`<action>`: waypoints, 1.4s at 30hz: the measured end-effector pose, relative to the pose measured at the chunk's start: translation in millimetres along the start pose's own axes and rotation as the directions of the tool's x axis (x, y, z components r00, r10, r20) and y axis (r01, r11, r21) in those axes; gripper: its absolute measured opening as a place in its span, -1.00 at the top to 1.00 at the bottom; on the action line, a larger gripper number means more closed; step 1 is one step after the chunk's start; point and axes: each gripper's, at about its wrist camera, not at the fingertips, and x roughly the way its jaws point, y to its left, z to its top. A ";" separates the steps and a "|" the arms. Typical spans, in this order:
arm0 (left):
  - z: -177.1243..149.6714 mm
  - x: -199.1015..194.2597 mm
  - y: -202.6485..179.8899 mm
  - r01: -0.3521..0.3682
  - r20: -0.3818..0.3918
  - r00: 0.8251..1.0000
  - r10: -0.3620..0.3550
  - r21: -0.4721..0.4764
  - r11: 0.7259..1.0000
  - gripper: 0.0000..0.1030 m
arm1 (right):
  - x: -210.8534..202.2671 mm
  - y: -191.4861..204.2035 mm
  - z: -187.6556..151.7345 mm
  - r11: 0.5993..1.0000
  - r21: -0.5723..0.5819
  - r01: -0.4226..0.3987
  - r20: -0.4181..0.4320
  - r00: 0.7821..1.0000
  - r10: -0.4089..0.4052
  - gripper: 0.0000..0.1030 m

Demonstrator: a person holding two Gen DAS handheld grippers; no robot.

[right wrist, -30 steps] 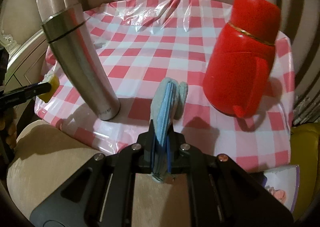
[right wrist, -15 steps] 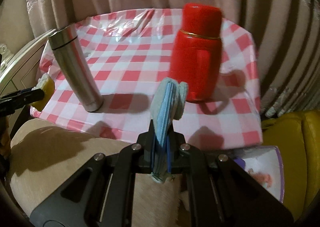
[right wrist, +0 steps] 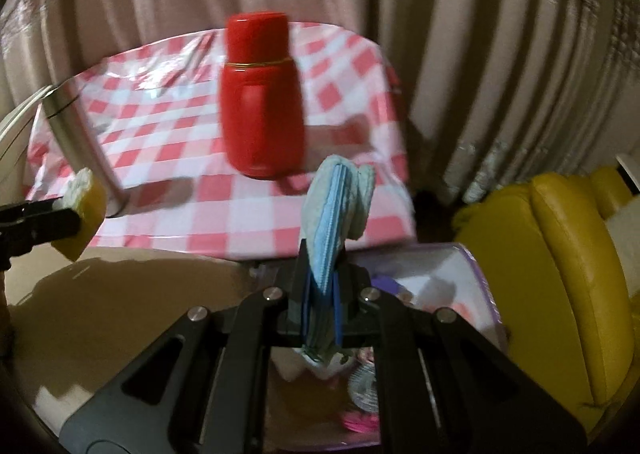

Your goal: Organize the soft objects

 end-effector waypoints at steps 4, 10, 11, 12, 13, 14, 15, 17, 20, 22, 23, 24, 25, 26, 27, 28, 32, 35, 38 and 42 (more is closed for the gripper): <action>-0.5 21.1 -30.5 0.038 -0.043 0.998 -0.036 0.042 0.998 -0.12 | -1.0 -22.6 -8.4 0.998 0.040 0.048 -0.015 0.999 -0.047 0.79; -0.5 51.1 -61.8 0.087 -0.110 0.991 -0.081 0.049 0.995 -0.15 | -2.2 -47.2 -20.4 0.989 0.090 0.118 -0.038 0.993 -0.115 0.78; -0.7 56.1 -65.4 0.095 -0.121 0.989 -0.089 0.046 0.994 -0.17 | -2.2 -50.5 -21.8 0.987 0.100 0.123 -0.043 0.992 -0.119 0.78; -2.5 60.4 -69.2 0.102 -0.133 0.987 -0.095 0.046 0.994 -0.21 | -1.7 -52.6 -22.6 0.986 0.107 0.127 -0.047 0.991 -0.123 0.76; -3.4 65.3 -72.8 0.112 -0.146 0.984 -0.104 0.046 0.993 -0.22 | -1.3 -55.6 -24.0 0.984 0.117 0.136 -0.052 0.990 -0.131 0.75; -3.6 68.2 -74.6 0.115 -0.154 0.982 -0.107 0.045 0.992 -0.26 | -1.2 -57.7 -24.9 0.982 0.124 0.144 -0.055 0.989 -0.138 0.71; -4.2 72.5 -76.1 0.120 -0.165 0.980 -0.112 0.040 0.992 -0.33 | -1.2 -59.3 -25.6 0.980 0.130 0.149 -0.060 0.988 -0.142 0.64; -6.1 79.4 -76.3 0.124 -0.188 0.975 -0.117 0.026 0.992 -0.49 | -2.5 -61.0 -27.1 0.978 0.135 0.157 -0.062 0.987 -0.150 0.25; -9.5 86.9 -73.8 0.126 -0.219 0.968 -0.122 0.002 0.992 -0.56 | -8.6 -61.0 -27.8 0.973 0.135 0.188 -0.040 0.982 -0.184 -0.32; -10.6 88.6 -70.7 0.123 -0.229 0.966 -0.124 -0.018 0.992 -0.57 | -9.4 -61.4 -27.4 0.972 0.140 0.190 -0.044 0.982 -0.186 -0.33; -12.0 88.8 -68.3 0.118 -0.238 0.963 -0.122 -0.032 0.992 -0.57 | -9.1 -62.0 -27.4 0.971 0.146 0.190 -0.050 0.982 -0.184 -0.34; -13.3 87.6 -67.2 0.116 -0.243 0.962 -0.122 -0.039 0.993 -0.57 | -9.8 -62.2 -28.0 0.970 0.151 0.192 -0.057 0.981 -0.186 -0.36; -16.9 83.6 -65.1 0.118 -0.246 0.961 -0.126 -0.049 0.992 -0.57 | -9.9 -62.4 -28.9 0.968 0.154 0.196 -0.061 0.980 -0.189 -0.37; -19.8 80.4 -64.3 0.118 -0.246 0.961 -0.127 -0.051 0.992 -0.57 | -11.1 -61.7 -30.5 0.967 0.155 0.204 -0.067 0.978 -0.196 -0.42; -26.3 74.8 -62.9 0.115 -0.249 0.961 -0.124 -0.053 0.992 -0.57 | -12.1 -61.0 -32.4 0.965 0.157 0.209 -0.072 0.977 -0.200 -0.47; -29.8 72.3 -62.6 0.112 -0.251 0.960 -0.122 -0.053 0.992 -0.57 | -13.9 -59.6 -35.5 0.964 0.158 0.215 -0.083 0.975 -0.204 -0.48; -44.6 50.0 -69.7 0.076 -0.223 0.972 -0.072 0.010 0.997 -0.65 | -27.2 -51.6 -49.6 0.960 0.168 0.224 -0.107 0.972 -0.209 -0.59; -49.8 49.5 -73.0 0.053 -0.215 0.976 -0.044 0.036 0.998 -0.67 | -35.2 -44.4 -61.6 0.958 0.167 0.232 -0.112 0.970 -0.215 -0.60; -51.2 54.2 -76.5 0.029 -0.218 0.976 -0.016 0.059 0.998 -0.75 | -36.1 -41.9 -68.4 0.956 0.174 0.236 -0.112 0.969 -0.219 -0.59; -51.7 55.1 -76.6 0.028 -0.222 0.975 -0.016 0.052 0.998 -0.79 | -33.5 -41.6 -70.0 0.955 0.181 0.234 -0.117 0.969 -0.215 -0.60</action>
